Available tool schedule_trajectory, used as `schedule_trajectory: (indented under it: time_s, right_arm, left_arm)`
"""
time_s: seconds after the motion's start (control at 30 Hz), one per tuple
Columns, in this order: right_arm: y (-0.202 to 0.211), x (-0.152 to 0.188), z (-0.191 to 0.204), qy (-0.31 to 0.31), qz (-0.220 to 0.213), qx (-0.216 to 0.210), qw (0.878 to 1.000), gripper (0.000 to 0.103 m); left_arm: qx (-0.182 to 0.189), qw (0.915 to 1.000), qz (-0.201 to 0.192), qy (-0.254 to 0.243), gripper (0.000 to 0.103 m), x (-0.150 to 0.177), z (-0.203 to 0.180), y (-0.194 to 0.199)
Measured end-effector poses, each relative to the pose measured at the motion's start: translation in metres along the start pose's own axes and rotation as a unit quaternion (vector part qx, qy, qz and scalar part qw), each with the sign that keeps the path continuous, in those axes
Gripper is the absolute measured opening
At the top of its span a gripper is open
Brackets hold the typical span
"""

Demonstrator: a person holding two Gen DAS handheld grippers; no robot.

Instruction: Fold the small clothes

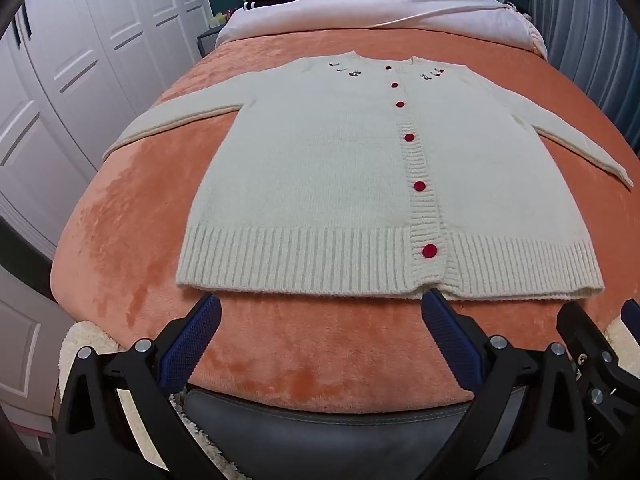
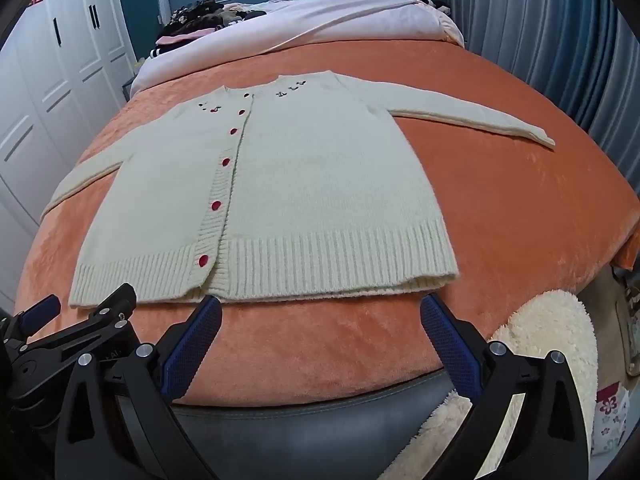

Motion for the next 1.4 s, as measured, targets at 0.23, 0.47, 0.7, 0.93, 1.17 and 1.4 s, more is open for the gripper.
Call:
schedule_trajectory:
  time_s: [0.23, 0.47, 0.7, 0.93, 1.17, 1.4]
  right_arm:
    - [-0.0017, 0.0001, 0.0003, -0.001, 0.003, 0.000, 1.000, 0.098]
    - [-0.0030, 0.0009, 0.0008, -0.002, 0.004, 0.000, 1.000, 0.098]
    - [-0.0025, 0.0010, 0.0004, -0.005, 0.004, 0.000, 1.000, 0.098]
    - [-0.0020, 0.0012, 0.0002, -0.005, 0.004, 0.000, 1.000, 0.098]
    - [-0.0016, 0.0004, -0.0004, -0.005, 0.004, 0.001, 1.000, 0.098]
    - [-0.0011, -0.0002, -0.0018, -0.008, 0.006, -0.001, 1.000, 0.098]
  left_arm:
    - [0.001, 1.0000, 0.003, -0.002, 0.097, -0.0028, 0.0019, -0.0019]
    - [0.001, 1.0000, 0.004, -0.001, 0.097, -0.0028, 0.0016, -0.0020]
    - [0.001, 1.0000, 0.003, -0.003, 0.097, -0.0034, 0.0021, -0.0016]
    - [0.001, 1.0000, 0.003, -0.003, 0.097, -0.0041, 0.0023, -0.0014]
    - [0.001, 1.0000, 0.003, -0.003, 0.097, -0.0041, 0.0026, -0.0014]
    - [0.000, 1.0000, 0.003, -0.003, 0.097, -0.0045, 0.0028, -0.0008]
Point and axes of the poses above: each gripper's, at about its wrist camera, not at the fingertips, and y roughly against the way its jaws point, z to its left, x to its underside, the point moved 6 cm from there along -y, roughly the way its jaws point, and after that the axes turned 13 degrees about y, right-handed, at the moved point
